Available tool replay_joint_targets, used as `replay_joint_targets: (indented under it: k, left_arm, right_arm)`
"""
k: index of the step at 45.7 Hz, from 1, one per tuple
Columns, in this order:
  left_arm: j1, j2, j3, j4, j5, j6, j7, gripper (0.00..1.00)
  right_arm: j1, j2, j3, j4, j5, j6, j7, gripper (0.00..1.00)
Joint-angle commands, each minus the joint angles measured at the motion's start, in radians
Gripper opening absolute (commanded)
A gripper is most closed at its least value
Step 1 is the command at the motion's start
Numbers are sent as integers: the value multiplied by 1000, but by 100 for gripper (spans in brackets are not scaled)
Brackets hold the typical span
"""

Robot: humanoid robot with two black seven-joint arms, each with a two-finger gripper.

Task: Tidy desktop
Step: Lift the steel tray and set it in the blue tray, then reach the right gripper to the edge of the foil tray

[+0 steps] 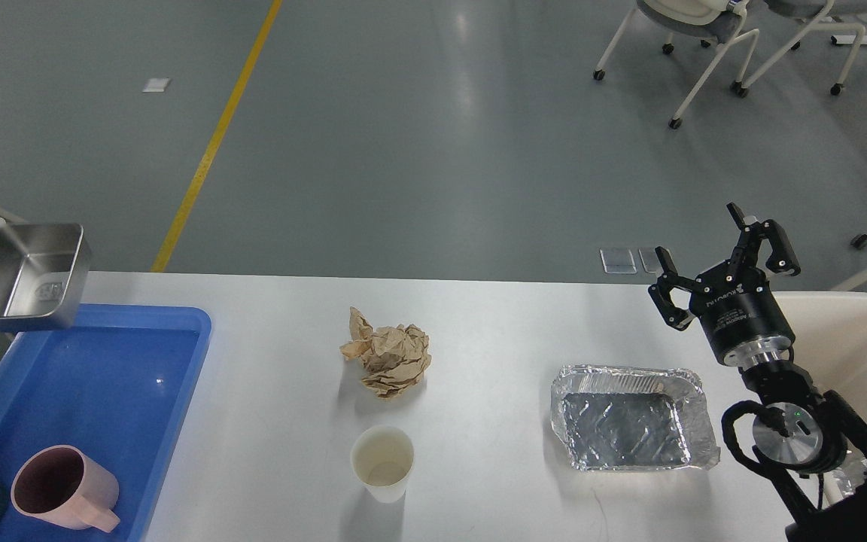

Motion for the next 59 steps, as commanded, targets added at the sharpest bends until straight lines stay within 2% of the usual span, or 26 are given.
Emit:
replay_joint_targets:
  k: [1, 7, 13, 16, 18, 21, 22, 28, 33, 43, 47, 50, 59]
  left_arm:
    - [104, -167, -5, 163, -16, 60, -1, 3]
    - [159, -294, -6, 307, -17, 86, -2, 5]
    - [185, -359, -6, 370, -25, 127, -1, 15]
    - [200, -376, -3, 380, -26, 147, -1, 30]
    - [203, -385, -3, 380, -28, 155, -1, 44]
    - [205, -400, -9, 380, -28, 167, -1, 71]
    - [205, -408, -9, 380, -36, 178, -1, 84]
    - [199, -402, -11, 380, -82, 181, -2, 95]
    - [182, -385, -58, 377, -202, 175, -11, 97]
    - [162, -379, -364, 354, -641, 60, -1, 97]
    - [188, -399, -463, 260, -741, 64, -1, 97]
    - [242, -400, -526, 153, -801, 93, -4, 97]
    - [476, -461, -761, -206, -882, 285, -11, 97]
  right_arm:
    - [-1, -2, 0, 0, 0, 0, 0, 100]
    - [-7, -2, 1, -2, 0, 0, 0, 100]
    - [-11, -4, 1, 0, -1, 0, 0, 100]
    - [-12, -4, 1, 0, 0, 2, 0, 100]
    - [-12, -4, 1, 0, 0, 0, 0, 100]
    - [-12, -4, 3, 0, 0, 0, 0, 100]
    - [-12, -4, 3, 0, 0, 0, 0, 100]
    - [-12, -4, 3, 0, 0, 0, 0, 100]
    - [-12, -4, 3, -2, 0, 0, 0, 100]
    - [-9, -4, 1, 0, -1, 0, -1, 100]
    - [-9, -5, 0, 0, -1, 0, -1, 100]
    - [-7, -8, 0, 0, -1, 0, -3, 100]
    - [-9, -57, -29, 0, -8, 3, -5, 100]
